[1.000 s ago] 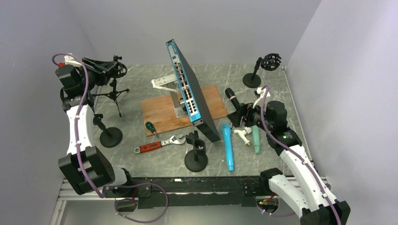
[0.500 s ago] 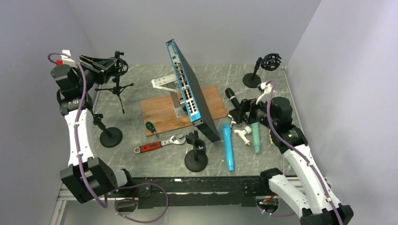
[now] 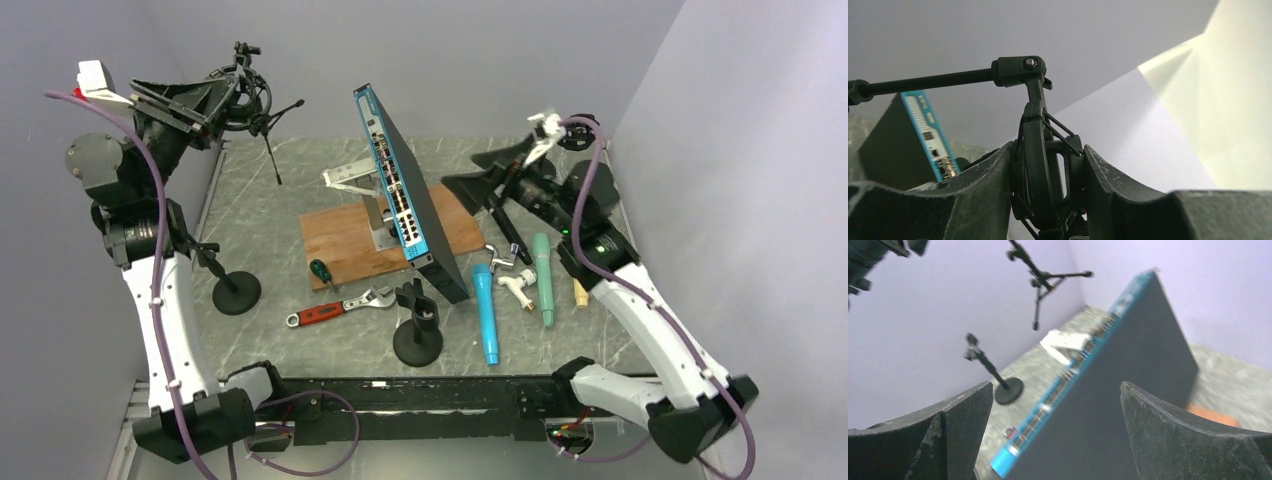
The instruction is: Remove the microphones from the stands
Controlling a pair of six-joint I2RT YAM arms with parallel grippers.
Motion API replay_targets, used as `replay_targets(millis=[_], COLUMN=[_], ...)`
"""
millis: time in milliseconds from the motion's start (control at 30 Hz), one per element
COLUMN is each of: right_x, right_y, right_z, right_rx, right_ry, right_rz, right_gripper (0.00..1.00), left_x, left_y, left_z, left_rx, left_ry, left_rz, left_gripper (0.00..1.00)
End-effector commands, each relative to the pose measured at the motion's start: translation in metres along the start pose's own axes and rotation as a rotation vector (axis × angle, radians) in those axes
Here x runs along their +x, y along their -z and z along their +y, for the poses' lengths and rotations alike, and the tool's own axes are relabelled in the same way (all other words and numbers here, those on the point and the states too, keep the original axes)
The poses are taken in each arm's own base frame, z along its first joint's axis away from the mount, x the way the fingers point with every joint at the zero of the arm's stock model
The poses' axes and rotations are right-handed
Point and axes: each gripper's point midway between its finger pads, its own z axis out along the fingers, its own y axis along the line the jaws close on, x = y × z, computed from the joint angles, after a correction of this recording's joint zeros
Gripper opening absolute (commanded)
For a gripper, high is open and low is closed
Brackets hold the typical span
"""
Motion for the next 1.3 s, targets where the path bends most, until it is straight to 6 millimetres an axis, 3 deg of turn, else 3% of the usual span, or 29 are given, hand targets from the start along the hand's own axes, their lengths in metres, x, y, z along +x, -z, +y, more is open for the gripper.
replay_targets(millis=[0,100,333,533,667,867,1133,1200,1267], right_x=[-0.054,-0.052,-0.027,-0.027,-0.019,-0.018,-0.010,-0.010,-0.012], right_y=[-0.043,-0.081,-0.172,-0.225,-0.259,-0.283,-0.290,-0.291,-0.290], right_z=[0.065,0.094,0.143,0.169,0.168,0.150,0.168,0.171,0.175], right_rx=[-0.186,-0.230,-0.316,-0.406,-0.387,-0.285,-0.368,-0.384,-0.404], right_ry=[0.106,0.152,0.190,0.137,0.155,0.167,0.172,0.172,0.166], right_rz=[-0.195,-0.208,-0.226,-0.287,-0.288,-0.318,-0.315,-0.318,-0.326], right_gripper=[1.00,0.99,0.81,0.67,0.64,0.61,0.40,0.32,0.10], left_x=[0.002,0.006,0.019,0.034,0.042,0.048,0.050,0.050,0.049], left_y=[0.027,0.036,0.047,0.050,0.052,0.054,0.050,0.051,0.051], left_z=[-0.093,-0.101,-0.110,-0.100,-0.093,-0.090,-0.084,-0.085,-0.086], left_rx=[0.195,0.181,0.184,0.172,0.129,0.087,0.089,0.092,0.088], left_ry=[-0.113,-0.094,-0.050,0.049,0.067,0.074,0.095,0.094,0.084], left_rz=[-0.058,-0.073,-0.050,-0.002,0.010,0.020,0.032,0.033,0.028], left_gripper=[0.15,0.16,0.14,0.13,0.13,0.13,0.13,0.12,0.15])
